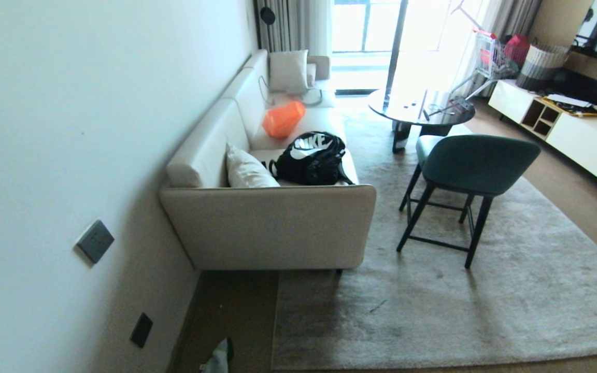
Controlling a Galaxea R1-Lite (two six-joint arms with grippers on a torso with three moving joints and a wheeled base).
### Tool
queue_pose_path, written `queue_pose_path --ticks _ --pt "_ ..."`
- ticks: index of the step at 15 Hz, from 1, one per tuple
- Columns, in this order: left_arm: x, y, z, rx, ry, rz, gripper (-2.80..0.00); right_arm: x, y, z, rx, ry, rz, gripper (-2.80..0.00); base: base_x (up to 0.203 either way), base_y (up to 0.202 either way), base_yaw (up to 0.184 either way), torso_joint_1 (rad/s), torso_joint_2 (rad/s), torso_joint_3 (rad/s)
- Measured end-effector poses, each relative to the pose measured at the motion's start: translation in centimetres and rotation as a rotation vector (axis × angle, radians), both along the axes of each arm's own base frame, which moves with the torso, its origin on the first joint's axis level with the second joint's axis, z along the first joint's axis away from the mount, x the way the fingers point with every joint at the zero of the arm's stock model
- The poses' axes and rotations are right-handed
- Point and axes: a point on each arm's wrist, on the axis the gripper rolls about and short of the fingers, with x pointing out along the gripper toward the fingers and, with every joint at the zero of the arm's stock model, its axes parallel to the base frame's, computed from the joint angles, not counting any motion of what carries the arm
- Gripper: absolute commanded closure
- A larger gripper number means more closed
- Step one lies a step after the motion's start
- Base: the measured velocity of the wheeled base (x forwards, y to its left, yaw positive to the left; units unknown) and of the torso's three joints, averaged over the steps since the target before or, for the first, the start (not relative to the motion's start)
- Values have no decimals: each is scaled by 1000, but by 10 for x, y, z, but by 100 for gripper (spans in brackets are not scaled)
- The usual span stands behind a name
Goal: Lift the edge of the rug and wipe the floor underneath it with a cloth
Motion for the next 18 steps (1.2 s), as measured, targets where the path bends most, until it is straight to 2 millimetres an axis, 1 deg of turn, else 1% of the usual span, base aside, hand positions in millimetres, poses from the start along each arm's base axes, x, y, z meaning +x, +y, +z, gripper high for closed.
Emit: queue_pose_path --ticks 11,17,18 --pt "0 0 0 0 0 0 0 0 0 0 2 1 0 0 0 0 0 152 -354 -207" --pt "0 0 0 0 0 0 0 0 0 0 4 1 0 0 0 0 0 140 -319 -175" --pt "0 0 0 0 0 0 0 0 0 0 4 0 0 0 0 0 0 21 -52 -21"
